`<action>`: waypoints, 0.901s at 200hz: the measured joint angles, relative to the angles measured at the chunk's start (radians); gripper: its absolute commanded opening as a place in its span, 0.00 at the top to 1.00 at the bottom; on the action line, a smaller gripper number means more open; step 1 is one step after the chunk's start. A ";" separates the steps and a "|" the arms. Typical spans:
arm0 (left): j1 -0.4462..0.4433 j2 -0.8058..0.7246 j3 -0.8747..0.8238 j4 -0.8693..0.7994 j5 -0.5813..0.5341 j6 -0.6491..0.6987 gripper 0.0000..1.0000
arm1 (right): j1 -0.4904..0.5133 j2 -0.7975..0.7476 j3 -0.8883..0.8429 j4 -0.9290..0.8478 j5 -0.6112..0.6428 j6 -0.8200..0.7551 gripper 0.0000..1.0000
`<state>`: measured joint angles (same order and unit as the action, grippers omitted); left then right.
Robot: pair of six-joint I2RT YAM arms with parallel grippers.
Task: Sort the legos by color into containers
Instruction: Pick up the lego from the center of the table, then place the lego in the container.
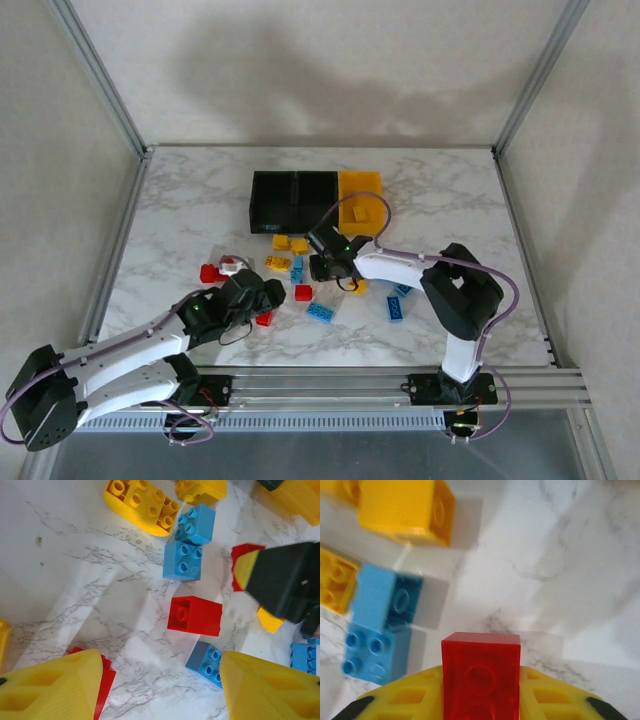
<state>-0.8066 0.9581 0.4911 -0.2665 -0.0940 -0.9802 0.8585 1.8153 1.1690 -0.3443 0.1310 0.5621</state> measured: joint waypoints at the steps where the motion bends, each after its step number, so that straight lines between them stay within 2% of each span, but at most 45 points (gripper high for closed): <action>1: 0.000 0.001 0.001 0.000 0.000 0.000 0.36 | -0.002 0.000 0.005 -0.002 0.000 0.000 0.70; 54: 0.049 0.079 0.129 0.011 0.009 0.064 0.36 | -0.080 0.028 0.278 -0.064 0.008 -0.031 0.69; 114: 0.102 0.130 0.218 0.031 0.042 0.109 0.36 | -0.165 0.282 0.646 -0.141 0.007 -0.053 0.69; 180: 0.128 0.143 0.239 0.038 0.059 0.126 0.37 | -0.226 0.429 0.772 -0.208 0.003 -0.053 0.68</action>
<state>-0.6788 1.1015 0.7303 -0.2287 -0.0353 -0.8543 0.6327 2.2444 1.9408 -0.5522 0.1345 0.5095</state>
